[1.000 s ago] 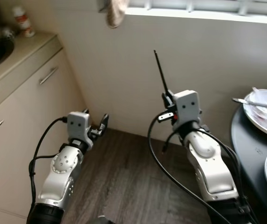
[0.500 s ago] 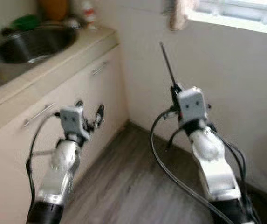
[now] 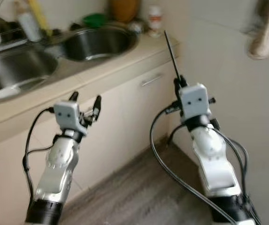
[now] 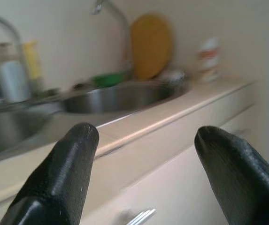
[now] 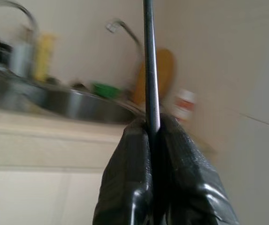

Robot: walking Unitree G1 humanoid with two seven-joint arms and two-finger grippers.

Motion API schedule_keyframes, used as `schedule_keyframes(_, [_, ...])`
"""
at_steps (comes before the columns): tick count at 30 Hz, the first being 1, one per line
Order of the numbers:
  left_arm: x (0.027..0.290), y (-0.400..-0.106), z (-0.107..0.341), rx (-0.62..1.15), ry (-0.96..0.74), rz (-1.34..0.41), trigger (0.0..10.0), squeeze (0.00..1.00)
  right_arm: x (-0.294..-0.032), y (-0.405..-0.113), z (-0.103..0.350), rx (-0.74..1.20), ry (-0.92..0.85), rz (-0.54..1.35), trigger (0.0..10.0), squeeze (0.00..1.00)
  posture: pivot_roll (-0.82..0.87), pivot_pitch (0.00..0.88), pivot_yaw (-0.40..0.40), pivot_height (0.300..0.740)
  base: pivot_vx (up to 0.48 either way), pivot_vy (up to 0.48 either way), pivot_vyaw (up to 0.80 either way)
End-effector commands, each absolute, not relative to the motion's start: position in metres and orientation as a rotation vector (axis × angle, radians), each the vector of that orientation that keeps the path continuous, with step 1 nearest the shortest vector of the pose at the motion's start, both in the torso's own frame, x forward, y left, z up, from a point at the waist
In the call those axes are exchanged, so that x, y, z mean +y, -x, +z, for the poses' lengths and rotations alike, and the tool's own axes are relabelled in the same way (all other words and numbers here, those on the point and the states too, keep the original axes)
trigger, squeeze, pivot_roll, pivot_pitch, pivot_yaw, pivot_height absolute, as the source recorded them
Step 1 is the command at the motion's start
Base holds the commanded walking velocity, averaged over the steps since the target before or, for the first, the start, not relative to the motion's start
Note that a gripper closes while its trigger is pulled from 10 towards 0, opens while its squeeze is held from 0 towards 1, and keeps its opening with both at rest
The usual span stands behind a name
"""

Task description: Kitchen organization

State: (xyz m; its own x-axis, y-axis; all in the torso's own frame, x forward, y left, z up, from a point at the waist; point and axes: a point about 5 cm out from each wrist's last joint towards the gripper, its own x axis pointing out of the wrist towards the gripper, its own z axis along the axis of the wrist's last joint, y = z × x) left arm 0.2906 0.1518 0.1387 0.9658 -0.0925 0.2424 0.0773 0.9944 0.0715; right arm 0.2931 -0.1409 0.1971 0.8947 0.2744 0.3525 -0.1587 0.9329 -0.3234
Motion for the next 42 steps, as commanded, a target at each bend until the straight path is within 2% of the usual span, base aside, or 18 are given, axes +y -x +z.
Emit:
schedule_keyframes(1, [0.144,-0.292,0.147,-0.29,-0.058,-0.107,10.0,0.0,-0.15,-0.293,0.201,-0.421,0.316,0.194,0.0,0.0,-0.1,0.0,0.031,0.74,0.3,0.0,0.8])
schedule_keyframes(10, [0.143,-0.292,0.15,-0.312,-0.061,-0.11,10.0,0.0,-0.152,-0.296,0.207,-0.447,0.314,0.168,0.0,0.0,-0.1,0.0,0.028,0.74,0.287,0.0,0.8])
schedule_keyframes(11, [0.143,-0.292,0.15,-0.312,-0.062,-0.11,10.0,0.0,-0.152,-0.297,0.207,-0.448,0.314,0.164,2.8,0.0,-0.1,0.0,0.027,0.74,0.24,0.0,0.8])
schedule_keyframes(12, [0.143,-0.292,0.15,-0.314,-0.062,-0.109,10.0,0.0,-0.152,-0.297,0.207,-0.448,0.313,0.162,4.7,0.0,-0.1,0.0,0.027,0.74,0.24,0.0,0.8])
schedule_keyframes(13, [0.143,-0.292,0.15,-0.316,-0.063,-0.108,10.0,0.0,-0.152,-0.298,0.208,-0.448,0.315,0.16,10.0,0.0,-0.1,0.0,0.027,0.74,0.0,0.0,0.8])
schedule_keyframes(18, [0.144,-0.292,0.153,-0.331,-0.068,-0.1,10.0,0.0,-0.153,-0.299,0.209,-0.449,0.323,0.149,10.0,0.0,-0.1,0.0,0.028,0.74,0.244,0.0,0.19])
schedule_keyframes(22, [0.144,-0.293,0.154,-0.334,-0.069,-0.098,10.0,0.0,-0.155,-0.3,0.21,-0.451,0.319,0.138,10.0,0.0,-0.1,0.0,0.027,0.74,0.265,0.0,0.8])
schedule_keyframes(36, [0.145,-0.293,0.156,-0.343,-0.074,-0.096,10.0,0.0,-0.173,-0.309,0.223,-0.471,0.255,0.015,10.0,0.0,-0.09,0.0,0.026,0.74,0.273,0.0,0.0])
schedule_keyframes(42, [0.145,-0.293,0.157,-0.345,-0.078,-0.096,10.0,0.0,-0.174,-0.31,0.229,-0.5,0.269,-0.004,10.0,0.0,-0.09,0.0,0.027,0.74,0.271,0.0,-0.4])
